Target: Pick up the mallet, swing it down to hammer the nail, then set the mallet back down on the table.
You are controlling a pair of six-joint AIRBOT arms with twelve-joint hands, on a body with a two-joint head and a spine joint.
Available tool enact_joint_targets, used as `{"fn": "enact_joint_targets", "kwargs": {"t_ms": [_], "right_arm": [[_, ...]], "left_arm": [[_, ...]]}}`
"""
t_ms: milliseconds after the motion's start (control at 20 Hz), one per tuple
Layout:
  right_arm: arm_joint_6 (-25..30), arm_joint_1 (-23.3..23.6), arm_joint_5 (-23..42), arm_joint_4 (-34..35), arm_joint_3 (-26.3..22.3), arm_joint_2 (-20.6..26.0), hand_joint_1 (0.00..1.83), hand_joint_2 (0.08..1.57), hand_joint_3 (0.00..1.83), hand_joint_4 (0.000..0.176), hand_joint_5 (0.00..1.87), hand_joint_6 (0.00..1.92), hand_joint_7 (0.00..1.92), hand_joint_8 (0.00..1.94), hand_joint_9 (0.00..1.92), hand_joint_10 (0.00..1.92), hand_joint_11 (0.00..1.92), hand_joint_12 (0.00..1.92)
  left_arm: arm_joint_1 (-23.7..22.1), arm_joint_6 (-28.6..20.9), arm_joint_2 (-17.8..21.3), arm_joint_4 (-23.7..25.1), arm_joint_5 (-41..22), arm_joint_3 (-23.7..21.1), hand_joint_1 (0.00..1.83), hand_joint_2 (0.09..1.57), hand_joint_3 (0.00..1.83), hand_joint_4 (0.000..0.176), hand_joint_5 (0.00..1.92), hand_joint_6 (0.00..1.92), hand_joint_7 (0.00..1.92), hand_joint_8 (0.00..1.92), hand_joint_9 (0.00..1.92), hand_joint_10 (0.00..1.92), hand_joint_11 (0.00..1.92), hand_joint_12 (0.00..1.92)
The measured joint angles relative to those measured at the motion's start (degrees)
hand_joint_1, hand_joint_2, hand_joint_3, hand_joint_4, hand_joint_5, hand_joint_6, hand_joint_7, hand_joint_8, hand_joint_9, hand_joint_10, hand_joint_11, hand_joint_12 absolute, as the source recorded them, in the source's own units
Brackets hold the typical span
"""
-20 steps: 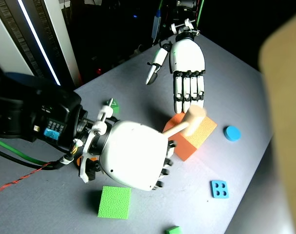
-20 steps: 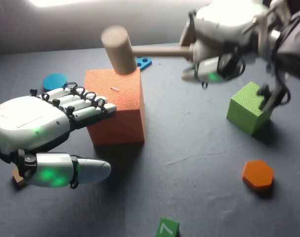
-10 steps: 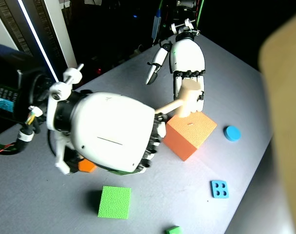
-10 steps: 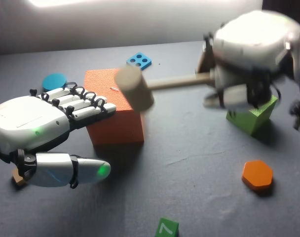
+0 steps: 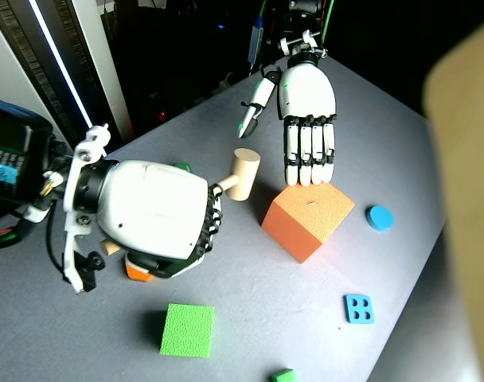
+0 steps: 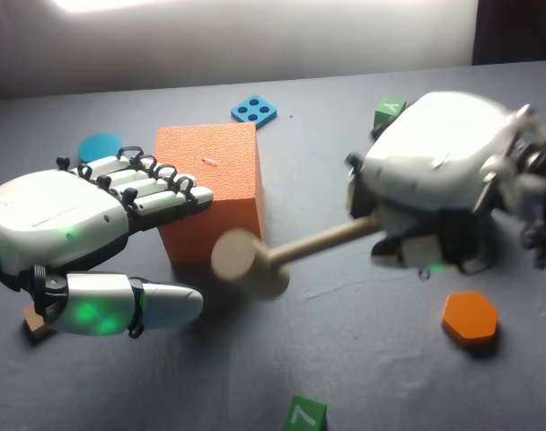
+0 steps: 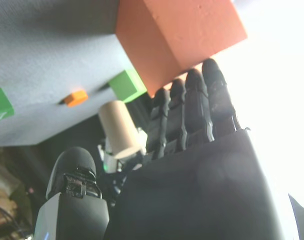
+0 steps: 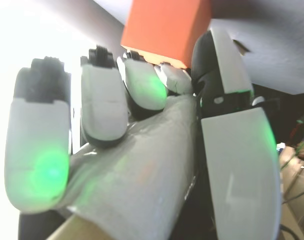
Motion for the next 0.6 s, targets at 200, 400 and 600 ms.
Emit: {"fn": "enact_joint_targets", "kwargs": {"t_ms": [200, 400, 600], "right_arm": [[0.0, -2.6, 1.0, -2.4, 2.9, -4.9, 0.92, 1.48, 0.00, 0.176, 1.49, 1.92, 1.73, 1.94, 1.84, 1.92, 1.92, 1.92], [0.0, -2.6, 3.2, -2.5, 6.5, -9.2, 0.93, 1.47, 0.00, 0.176, 1.46, 1.92, 1.71, 1.94, 1.82, 1.92, 1.92, 1.92], [0.1, -4.4, 3.3, -2.8, 8.1, -11.8, 0.89, 1.46, 0.00, 0.176, 1.46, 1.92, 1.69, 1.94, 1.82, 1.92, 1.92, 1.92]], "left_arm": [[-1.4, -0.2, 0.0, 1.1, 1.3, 0.3, 0.00, 1.20, 0.00, 0.000, 0.11, 0.00, 0.13, 0.00, 0.11, 0.00, 0.00, 0.24], [-4.0, -3.8, 0.1, 5.9, 4.0, 1.4, 0.00, 1.19, 0.00, 0.000, 0.12, 0.00, 0.14, 0.00, 0.12, 0.00, 0.00, 0.28], [-6.9, -4.1, 1.2, 6.6, 5.4, 1.4, 0.00, 1.19, 0.00, 0.000, 0.12, 0.00, 0.14, 0.00, 0.13, 0.00, 0.00, 0.29]]}}
